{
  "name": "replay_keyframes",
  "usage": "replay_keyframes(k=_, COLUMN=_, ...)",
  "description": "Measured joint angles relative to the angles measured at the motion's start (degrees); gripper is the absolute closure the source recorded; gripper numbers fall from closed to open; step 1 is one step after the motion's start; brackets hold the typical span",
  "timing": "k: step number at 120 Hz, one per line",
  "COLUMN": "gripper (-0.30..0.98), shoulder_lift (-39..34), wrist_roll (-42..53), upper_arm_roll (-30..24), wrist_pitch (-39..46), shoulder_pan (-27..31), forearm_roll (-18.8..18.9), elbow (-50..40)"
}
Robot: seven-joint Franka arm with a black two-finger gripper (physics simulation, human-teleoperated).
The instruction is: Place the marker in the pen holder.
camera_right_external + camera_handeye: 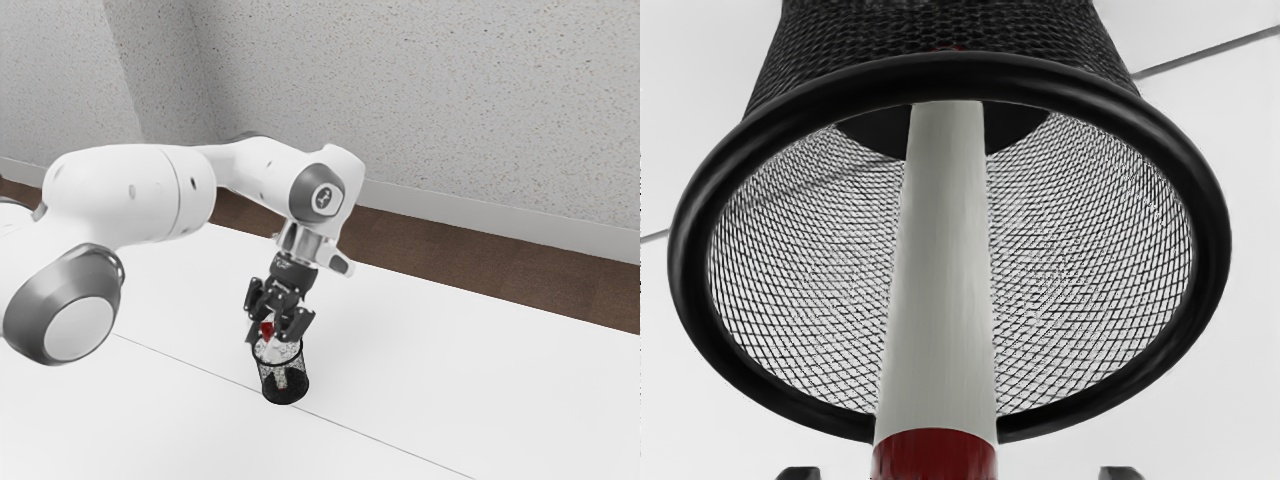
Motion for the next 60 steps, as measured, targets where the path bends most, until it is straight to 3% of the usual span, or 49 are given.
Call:
replay_keyframes(k=34, gripper=0.1, shoulder_lift=-17.1, wrist_roll=0.06, upper_arm_roll=2.0, wrist_pitch=3.01, shoulder_pan=1.22, forearm_roll=2.49, elbow=-1.43)
replay_keyframes(k=60, gripper=0.05, shoulder_lift=-28.62, wrist_roll=3.15, upper_arm_roll=1.38, wrist_pitch=19.4, shoulder_pan=13.3, forearm_roll=4.93, elbow=-11.15)
